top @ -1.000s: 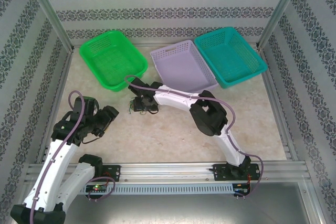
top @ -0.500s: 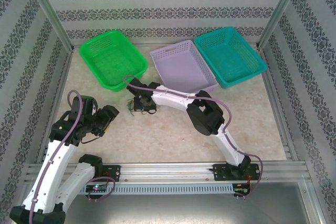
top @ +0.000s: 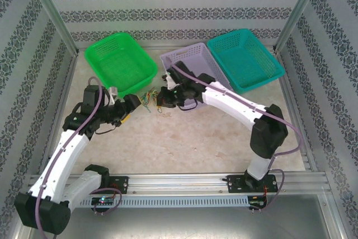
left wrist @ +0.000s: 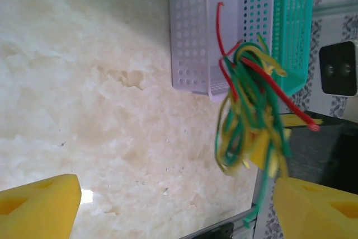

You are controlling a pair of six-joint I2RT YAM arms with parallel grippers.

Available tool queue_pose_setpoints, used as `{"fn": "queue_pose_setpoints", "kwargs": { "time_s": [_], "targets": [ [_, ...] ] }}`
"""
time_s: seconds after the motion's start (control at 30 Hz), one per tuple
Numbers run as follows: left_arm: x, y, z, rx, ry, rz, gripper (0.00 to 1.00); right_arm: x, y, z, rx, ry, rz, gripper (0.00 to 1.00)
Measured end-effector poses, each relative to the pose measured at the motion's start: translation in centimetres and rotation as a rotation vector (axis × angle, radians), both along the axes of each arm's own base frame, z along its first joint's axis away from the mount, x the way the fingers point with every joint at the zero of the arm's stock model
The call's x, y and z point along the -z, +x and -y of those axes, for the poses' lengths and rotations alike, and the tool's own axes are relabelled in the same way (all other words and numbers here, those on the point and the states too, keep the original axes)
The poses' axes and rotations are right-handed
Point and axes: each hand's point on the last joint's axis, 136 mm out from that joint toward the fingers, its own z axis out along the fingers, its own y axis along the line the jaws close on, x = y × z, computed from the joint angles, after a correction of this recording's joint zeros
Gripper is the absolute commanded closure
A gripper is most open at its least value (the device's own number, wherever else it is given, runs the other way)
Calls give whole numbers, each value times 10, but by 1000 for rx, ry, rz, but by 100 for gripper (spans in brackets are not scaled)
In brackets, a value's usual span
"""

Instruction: Untangle the cables

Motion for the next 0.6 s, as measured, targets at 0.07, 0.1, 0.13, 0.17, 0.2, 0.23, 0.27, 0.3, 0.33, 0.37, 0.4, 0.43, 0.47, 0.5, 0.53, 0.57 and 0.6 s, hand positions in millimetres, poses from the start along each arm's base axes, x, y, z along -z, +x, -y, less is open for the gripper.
{"fn": "queue_pose_setpoints", "kwargs": {
  "time_s": [0.07, 0.1, 0.13, 0.17, 0.2, 0.23, 0.27, 0.3, 0.33, 0.37, 0.4, 0.43, 0.47, 0.5, 0.53, 0.57, 0.6],
  "targets": [
    [-4, 6, 8, 41, -10, 28, 8, 1, -1, 10, 6, 10, -26, 100],
    [-7, 8, 14, 63, -19, 46, 8, 4, -3, 14, 5, 12, -43, 100],
    [-10, 9, 22, 90, -29, 61, 8, 7, -6, 17, 4, 12, -60, 100],
    [-12, 10, 31, 121, -36, 75, 8, 11, -8, 20, 3, 11, -76, 100],
    [-13, 10, 39, 147, -39, 85, 8, 13, -10, 21, 2, 8, -87, 100],
    [-14, 9, 50, 178, -43, 89, 9, 15, -11, 23, 1, 8, -100, 100],
    [-12, 7, 60, 207, -46, 90, 10, 17, -12, 23, -2, 8, -108, 100],
    [-10, 6, 69, 227, -48, 84, 11, 17, -13, 24, -2, 9, -113, 100],
    [-7, 4, 77, 248, -46, 78, 13, 17, -13, 25, -3, 13, -118, 100],
    [-4, 2, 84, 262, -39, 71, 16, 16, -14, 24, -6, 17, -121, 100],
    [0, 1, 87, 267, -27, 63, 19, 16, -14, 24, -8, 21, -125, 100],
    [5, 1, 90, 267, -15, 52, 23, 14, -13, 25, -8, 27, -126, 100],
    [9, 2, 90, 260, -1, 44, 27, 13, -14, 25, -12, 33, -128, 100],
    [12, 5, 89, 245, 10, 39, 30, 12, -15, 24, -16, 38, -130, 100],
    [14, 7, 88, 232, 19, 36, 34, 11, -16, 24, -18, 41, -130, 100],
    [15, 10, 86, 216, 26, 38, 38, 11, -16, 24, -19, 41, -132, 100],
    [15, 12, 85, 205, 29, 38, 43, 11, -17, 24, -20, 41, -133, 100]
  ]
}}
